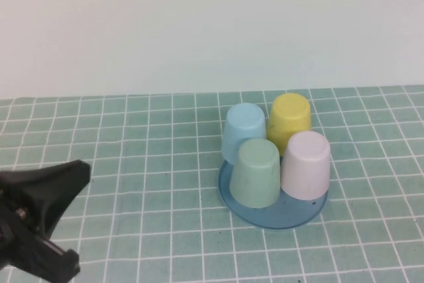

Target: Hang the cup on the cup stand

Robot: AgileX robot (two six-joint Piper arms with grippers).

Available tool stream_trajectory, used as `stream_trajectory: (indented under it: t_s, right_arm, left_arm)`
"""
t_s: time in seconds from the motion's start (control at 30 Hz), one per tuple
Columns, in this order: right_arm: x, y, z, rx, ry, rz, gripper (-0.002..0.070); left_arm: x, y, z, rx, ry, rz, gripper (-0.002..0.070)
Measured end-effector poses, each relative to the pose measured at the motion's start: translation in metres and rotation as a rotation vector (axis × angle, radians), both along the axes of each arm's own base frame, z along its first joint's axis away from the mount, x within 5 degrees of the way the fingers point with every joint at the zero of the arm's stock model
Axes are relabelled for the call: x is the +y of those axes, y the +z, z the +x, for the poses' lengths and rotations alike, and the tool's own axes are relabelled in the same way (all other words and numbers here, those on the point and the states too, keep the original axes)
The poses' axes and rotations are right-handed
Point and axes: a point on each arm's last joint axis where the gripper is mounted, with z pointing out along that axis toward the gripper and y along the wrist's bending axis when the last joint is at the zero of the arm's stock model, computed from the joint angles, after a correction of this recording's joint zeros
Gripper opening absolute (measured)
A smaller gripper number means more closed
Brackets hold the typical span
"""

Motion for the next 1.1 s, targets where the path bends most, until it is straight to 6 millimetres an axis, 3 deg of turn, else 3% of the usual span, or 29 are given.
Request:
stream_trajectory:
  t_s: [0.13, 0.4, 0.83, 1.0, 1.1]
  right_arm:
    - [-0.002, -0.011, 0.004, -0.023, -0.033, -0.065, -0.0001]
    - [-0.005, -0.015, 0.004, 0.037, -0.089, 0.026, -0.0001]
    - [-0.006, -0.016, 0.004, 0.047, -0.099, 0.035, -0.0001]
    - [-0.006, -0.016, 0.004, 0.051, -0.103, 0.033, -0.0001]
    - [-0.006, -0.016, 0.003, 0.053, -0.103, 0.034, -0.0001]
  left_arm:
    - [0.009, -0.027, 0.006, 0.006, 0.151, -0.126, 0.0000]
    - [0.009, -0.028, 0.006, 0.013, 0.162, -0.151, 0.0000]
    - [0.010, -0.028, 0.005, 0.012, 0.162, -0.152, 0.0000]
    - [0.029, -0.021, -0.021, -0.173, 0.205, -0.092, 0.0000]
    - [0.042, -0.028, -0.042, -0.280, 0.269, -0.068, 0.0000]
